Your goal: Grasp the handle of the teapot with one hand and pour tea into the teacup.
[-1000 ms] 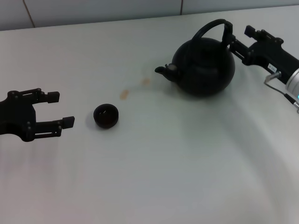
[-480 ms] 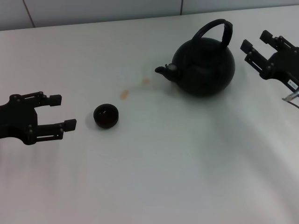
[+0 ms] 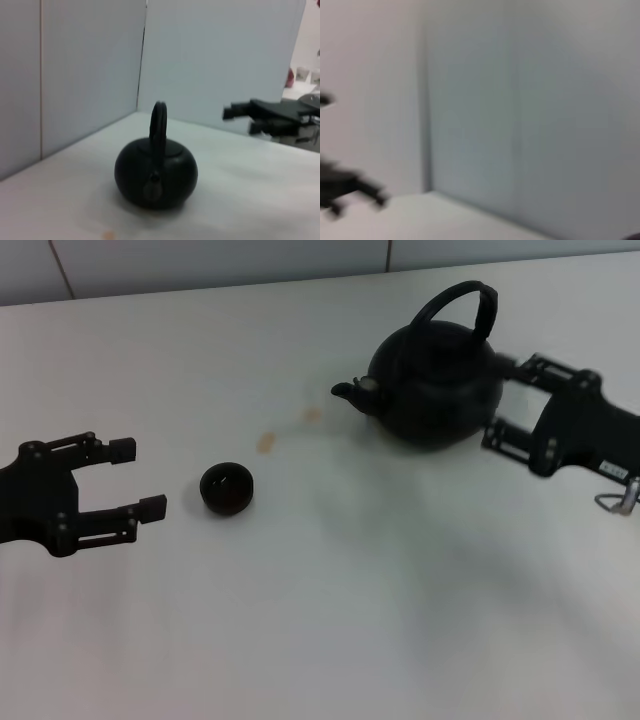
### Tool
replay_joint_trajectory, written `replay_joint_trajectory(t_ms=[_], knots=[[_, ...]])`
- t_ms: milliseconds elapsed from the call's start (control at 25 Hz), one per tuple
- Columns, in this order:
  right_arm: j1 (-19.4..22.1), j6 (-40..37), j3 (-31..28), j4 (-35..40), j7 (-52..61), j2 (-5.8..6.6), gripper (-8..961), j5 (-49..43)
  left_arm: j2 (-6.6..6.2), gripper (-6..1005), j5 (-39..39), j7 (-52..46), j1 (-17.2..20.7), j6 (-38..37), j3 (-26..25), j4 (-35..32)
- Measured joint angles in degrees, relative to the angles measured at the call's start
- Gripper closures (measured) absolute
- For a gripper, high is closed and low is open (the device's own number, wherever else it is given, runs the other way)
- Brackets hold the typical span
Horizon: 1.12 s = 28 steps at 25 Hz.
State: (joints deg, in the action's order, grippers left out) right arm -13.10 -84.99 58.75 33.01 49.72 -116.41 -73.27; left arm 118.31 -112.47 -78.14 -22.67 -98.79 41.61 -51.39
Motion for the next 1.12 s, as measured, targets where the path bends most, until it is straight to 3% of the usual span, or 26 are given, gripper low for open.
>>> replay_joint_trajectory(t_ms=[120,480,1120], knots=[[-0.4,-4.7,-2.6,6.8,5.3,0.61,329,-10.6,-0.08,202,1.9,0.9,0.9,-0.2,0.2,0.3],[-1.0,-12.2,-4.3,16.0,11.6,0.65,329,-18.6,-0.08,202,2.8,2.4,1.0,-1.4,0.2,2.7],[-2.0,-12.3,-4.4,16.0,11.1,-0.35,329,-22.2,-0.11,202,3.0,5.8,1.6,-2.4,-0.1,5.9]])
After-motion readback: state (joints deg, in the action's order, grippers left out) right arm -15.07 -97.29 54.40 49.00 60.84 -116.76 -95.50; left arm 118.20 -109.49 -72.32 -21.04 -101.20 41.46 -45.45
